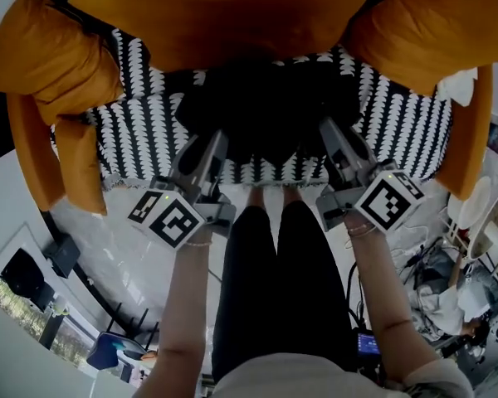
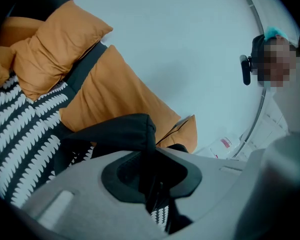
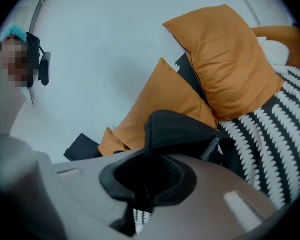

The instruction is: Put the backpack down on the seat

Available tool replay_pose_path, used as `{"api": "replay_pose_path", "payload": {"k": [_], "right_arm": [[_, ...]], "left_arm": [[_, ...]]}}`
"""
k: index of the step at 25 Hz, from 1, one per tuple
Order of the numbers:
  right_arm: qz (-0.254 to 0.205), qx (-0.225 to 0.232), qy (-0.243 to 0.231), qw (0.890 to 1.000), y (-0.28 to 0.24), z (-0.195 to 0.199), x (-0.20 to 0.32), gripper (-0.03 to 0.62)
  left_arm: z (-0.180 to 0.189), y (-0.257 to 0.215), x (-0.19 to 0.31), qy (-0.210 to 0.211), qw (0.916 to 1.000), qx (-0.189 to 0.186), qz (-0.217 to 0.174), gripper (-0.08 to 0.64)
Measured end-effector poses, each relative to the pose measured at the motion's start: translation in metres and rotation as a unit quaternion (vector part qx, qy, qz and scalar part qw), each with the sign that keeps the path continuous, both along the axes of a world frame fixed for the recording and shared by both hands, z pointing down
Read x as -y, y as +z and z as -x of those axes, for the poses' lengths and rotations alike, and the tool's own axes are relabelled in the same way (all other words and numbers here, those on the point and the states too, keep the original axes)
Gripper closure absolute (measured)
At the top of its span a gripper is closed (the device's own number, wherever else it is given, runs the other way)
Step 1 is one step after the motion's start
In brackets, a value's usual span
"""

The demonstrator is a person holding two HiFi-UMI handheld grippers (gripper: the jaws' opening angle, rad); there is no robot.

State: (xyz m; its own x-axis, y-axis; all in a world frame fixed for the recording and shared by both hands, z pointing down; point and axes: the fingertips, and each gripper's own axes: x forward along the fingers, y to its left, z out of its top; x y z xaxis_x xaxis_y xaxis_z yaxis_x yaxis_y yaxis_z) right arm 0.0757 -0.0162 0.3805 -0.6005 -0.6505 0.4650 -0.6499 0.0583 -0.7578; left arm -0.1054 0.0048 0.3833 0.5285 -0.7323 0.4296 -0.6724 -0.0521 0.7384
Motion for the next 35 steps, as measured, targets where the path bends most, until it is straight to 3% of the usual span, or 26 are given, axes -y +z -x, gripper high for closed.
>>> {"api": "replay_pose_path", "payload": {"k": [5,10,14,18,22,27,31,35], "right_arm": [[-0.007,0.002,-0.003,1.0,0.011,0.005,0.009,0.549],[-0.007,-0.007,-0.003,1.0,0.017,0.006,0.009,0.548],[-0.001,-0.005,-0.001,1.0,0.03,0.007,0.01,0.54],[0.012,-0.032,0.009,0.999,0.04,0.005,0.008,0.528],[0.035,-0.045,0.016,0.998,0.049,-0.003,0.002,0.438],[0.048,-0.051,0.025,0.997,0.046,-0.01,-0.003,0.374],[0.048,-0.073,0.024,0.996,0.043,-0.015,-0.008,0.365],[0.05,-0.085,0.031,0.995,0.034,-0.027,-0.018,0.357]], "left_arm": [[0.012,0.019,0.007,-0.026,0.9997,0.002,0.005,0.497],[0.025,0.037,0.01,-0.039,0.9983,0.029,0.032,0.493],[0.024,0.05,0.011,-0.035,0.9982,0.028,0.039,0.441],[0.029,0.057,0.011,-0.043,0.9972,0.039,0.048,0.389],[0.021,0.057,0.014,-0.05,0.997,0.033,0.049,0.32],[0.016,0.052,0.012,-0.054,0.9963,0.038,0.055,0.245],[0.024,0.046,0.006,-0.066,0.9946,0.047,0.066,0.224],[0.023,0.031,-0.005,-0.063,0.9956,0.03,0.063,0.221]]}}
